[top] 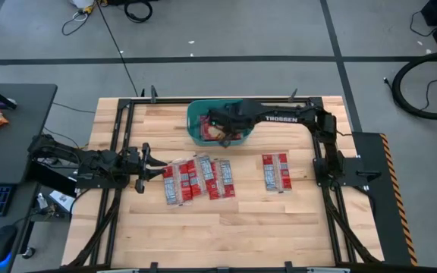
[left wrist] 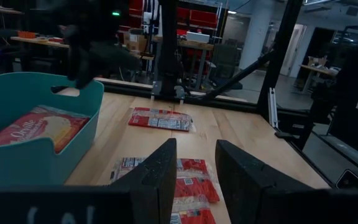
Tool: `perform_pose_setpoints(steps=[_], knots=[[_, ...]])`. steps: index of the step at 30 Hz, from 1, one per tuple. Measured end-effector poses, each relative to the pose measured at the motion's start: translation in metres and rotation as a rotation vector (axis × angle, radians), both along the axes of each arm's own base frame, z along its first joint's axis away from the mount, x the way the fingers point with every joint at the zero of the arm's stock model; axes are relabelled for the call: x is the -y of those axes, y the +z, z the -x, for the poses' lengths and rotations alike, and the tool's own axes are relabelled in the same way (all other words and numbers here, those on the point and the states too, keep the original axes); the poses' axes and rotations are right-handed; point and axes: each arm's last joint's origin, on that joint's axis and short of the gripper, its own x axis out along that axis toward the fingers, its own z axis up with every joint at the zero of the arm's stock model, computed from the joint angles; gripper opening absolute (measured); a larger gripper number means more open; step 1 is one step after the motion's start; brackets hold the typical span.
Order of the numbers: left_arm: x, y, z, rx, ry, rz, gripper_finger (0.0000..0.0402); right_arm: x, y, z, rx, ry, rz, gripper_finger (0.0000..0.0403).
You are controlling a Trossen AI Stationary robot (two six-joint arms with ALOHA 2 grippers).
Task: Sort popcorn bags into baskets
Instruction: Put the red popcorn bag into the blue bin
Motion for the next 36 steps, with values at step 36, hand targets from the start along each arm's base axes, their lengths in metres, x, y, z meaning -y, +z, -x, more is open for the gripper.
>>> perform_pose_setpoints(steps=[36], knots=[[0.0,0.0,0.0,0.001,0.0,0.0,0.0117,-0.238,-0.13,-0.071,0.036,0.863,0.315,0.025]])
